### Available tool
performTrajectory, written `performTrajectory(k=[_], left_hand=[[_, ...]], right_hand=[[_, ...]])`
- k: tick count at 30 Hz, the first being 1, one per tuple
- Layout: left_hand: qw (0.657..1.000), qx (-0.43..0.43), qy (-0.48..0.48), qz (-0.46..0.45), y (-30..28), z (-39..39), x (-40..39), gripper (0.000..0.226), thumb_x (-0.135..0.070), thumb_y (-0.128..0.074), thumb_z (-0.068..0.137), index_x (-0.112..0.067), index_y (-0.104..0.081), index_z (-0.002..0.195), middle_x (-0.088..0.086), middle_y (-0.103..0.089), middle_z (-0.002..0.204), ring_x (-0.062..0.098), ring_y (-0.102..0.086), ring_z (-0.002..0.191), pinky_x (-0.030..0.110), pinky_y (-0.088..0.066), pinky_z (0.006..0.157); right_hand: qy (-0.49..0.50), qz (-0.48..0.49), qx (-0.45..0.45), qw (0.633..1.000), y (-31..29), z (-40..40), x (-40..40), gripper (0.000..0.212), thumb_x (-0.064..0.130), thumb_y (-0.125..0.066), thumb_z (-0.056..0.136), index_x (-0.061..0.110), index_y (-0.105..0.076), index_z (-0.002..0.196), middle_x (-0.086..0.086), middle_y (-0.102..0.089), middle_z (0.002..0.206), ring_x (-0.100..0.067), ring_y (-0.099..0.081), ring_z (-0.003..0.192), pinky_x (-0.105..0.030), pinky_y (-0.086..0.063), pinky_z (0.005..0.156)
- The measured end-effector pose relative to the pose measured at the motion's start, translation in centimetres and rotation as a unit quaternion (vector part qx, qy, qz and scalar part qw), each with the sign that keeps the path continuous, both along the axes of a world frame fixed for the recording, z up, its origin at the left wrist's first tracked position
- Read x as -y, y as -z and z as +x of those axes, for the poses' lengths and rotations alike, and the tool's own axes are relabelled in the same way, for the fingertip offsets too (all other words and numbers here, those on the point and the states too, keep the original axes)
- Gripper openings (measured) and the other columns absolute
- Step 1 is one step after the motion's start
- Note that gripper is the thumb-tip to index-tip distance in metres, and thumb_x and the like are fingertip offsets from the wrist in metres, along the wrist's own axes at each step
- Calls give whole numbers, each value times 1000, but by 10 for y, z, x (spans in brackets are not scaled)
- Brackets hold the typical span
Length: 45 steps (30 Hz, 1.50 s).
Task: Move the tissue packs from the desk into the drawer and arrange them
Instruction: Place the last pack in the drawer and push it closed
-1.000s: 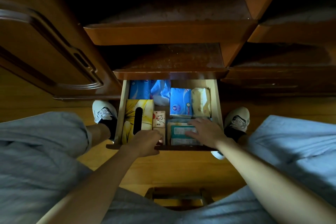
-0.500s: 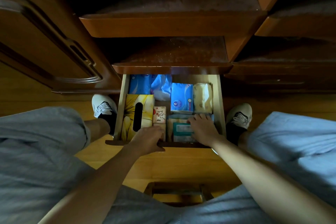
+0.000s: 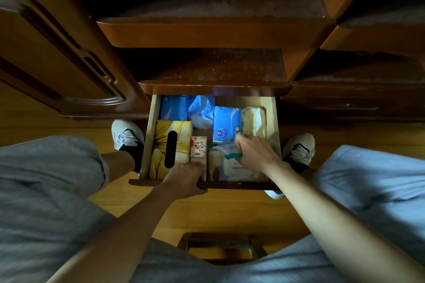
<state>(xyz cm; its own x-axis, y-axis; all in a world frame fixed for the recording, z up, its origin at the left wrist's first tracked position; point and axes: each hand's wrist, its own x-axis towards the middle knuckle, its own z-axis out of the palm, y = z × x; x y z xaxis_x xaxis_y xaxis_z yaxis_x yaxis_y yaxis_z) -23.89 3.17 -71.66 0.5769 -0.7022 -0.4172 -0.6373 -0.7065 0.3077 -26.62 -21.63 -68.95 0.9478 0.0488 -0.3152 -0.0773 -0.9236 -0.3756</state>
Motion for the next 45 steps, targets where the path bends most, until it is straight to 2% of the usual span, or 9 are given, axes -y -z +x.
performTrajectory(k=[6,15,18,22,28,32,38,42,45], left_hand=[[1000,-12,-12,-13,-1,-2,-1,37,-54,-75,74,-36,-44,85,-11,-59,96,12,-61,89,29,-47,69],[1000,-2,-2,-6,-1,-2,0,39,-56,-73,74,-35,-42,85,-9,-60,95,14,-60,87,28,-39,64],[1000,-6,-3,-11,-1,-1,1,40,-55,-74,73,-36,-41,84,-10,-59,93,12,-59,87,27,-39,65],[1000,-4,-2,-11,-1,-2,-1,39,-55,-75,73,-37,-41,81,-17,-47,85,7,-52,81,25,-36,62],[1000,-10,3,-13,-2,-3,-2,35,-54,-74,75,-35,-49,90,-11,-60,100,11,-59,94,27,-42,69],[999,5,53,-10,-13,8,-7,47,-47,-77,76,-26,-62,116,-7,-65,112,14,-62,103,29,-46,74],[992,60,113,1,-31,13,0,34,-45,-75,80,-28,-66,108,-10,-66,106,14,-63,95,32,-50,68],[994,103,19,-36,-33,29,9,28,-41,-75,81,-32,-67,106,-12,-66,109,13,-63,102,33,-51,71],[965,254,-63,-31,-25,52,23,50,-42,-81,76,-24,-66,119,0,-60,126,21,-54,118,40,-50,89]], right_hand=[[26,-24,-44,998,17,-29,-5,31,32,-62,93,13,-49,115,-10,-63,125,-28,-61,117,-45,-50,98],[8,-44,22,999,19,-18,-3,28,23,-70,87,18,-48,103,-5,-67,110,-22,-67,99,-33,-55,75],[-39,-64,7,997,31,-25,-1,47,46,-71,83,17,-52,115,-5,-54,126,-23,-54,116,-39,-51,94],[-47,-28,-128,990,45,-35,1,84,84,-31,79,25,-65,129,2,-40,152,-24,-32,140,-49,-28,116],[3,46,-9,999,37,-30,8,42,61,-49,92,27,-71,104,12,-59,120,-8,-50,117,-37,-44,100],[-92,31,-75,992,16,-33,2,63,85,-55,70,35,-61,107,14,-55,119,-7,-47,111,-33,-44,90],[-184,-94,-62,977,12,-46,-3,36,46,-72,84,27,-68,114,5,-71,111,-16,-63,102,-39,-51,87],[-111,-115,50,986,7,-31,9,30,45,-74,84,29,-71,109,7,-71,107,-18,-63,106,-34,-46,80],[-37,-188,130,973,3,3,17,51,46,-83,76,25,-65,118,0,-65,119,-25,-55,115,-41,-45,92]])
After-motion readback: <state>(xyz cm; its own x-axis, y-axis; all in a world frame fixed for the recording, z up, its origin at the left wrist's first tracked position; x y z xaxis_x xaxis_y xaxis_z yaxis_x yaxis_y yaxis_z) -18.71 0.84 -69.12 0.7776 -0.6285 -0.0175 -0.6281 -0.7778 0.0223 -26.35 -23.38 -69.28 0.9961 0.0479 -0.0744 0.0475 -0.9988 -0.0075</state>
